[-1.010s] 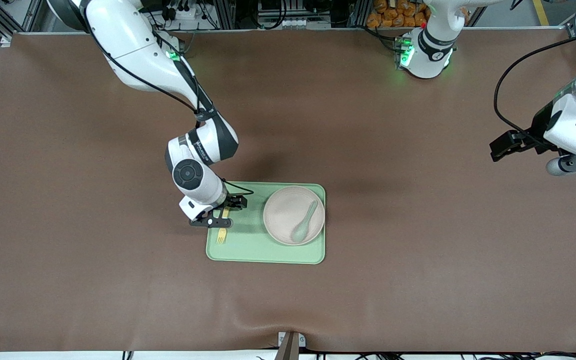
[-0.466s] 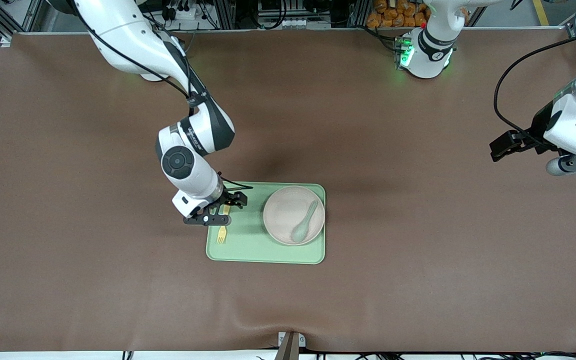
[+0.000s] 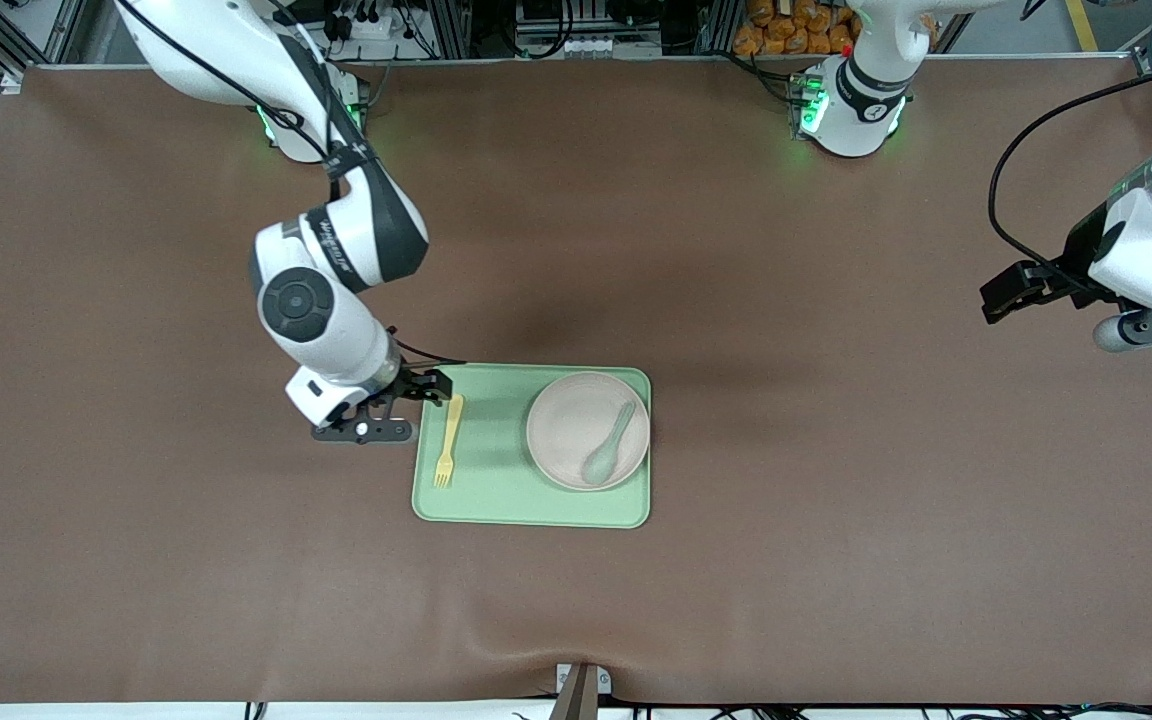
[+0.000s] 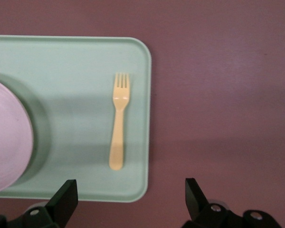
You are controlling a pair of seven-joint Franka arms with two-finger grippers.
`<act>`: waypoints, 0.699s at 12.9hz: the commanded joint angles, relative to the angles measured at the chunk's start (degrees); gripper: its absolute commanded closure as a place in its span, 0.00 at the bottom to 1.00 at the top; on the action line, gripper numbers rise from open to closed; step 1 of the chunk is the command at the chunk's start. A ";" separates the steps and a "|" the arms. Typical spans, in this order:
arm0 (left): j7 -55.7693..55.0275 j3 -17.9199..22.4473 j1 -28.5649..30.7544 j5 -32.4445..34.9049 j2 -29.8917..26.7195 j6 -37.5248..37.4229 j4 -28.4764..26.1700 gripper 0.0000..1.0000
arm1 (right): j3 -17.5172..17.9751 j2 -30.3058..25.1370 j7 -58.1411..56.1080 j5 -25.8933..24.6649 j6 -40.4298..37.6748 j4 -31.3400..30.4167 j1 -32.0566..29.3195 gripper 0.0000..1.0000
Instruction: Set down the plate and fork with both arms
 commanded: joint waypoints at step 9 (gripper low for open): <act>3.74 0.29 0.82 -0.75 -0.62 -0.21 0.28 0.00 | 0.69 -15.96 -13.13 -0.86 -20.68 -1.43 -15.26 0.00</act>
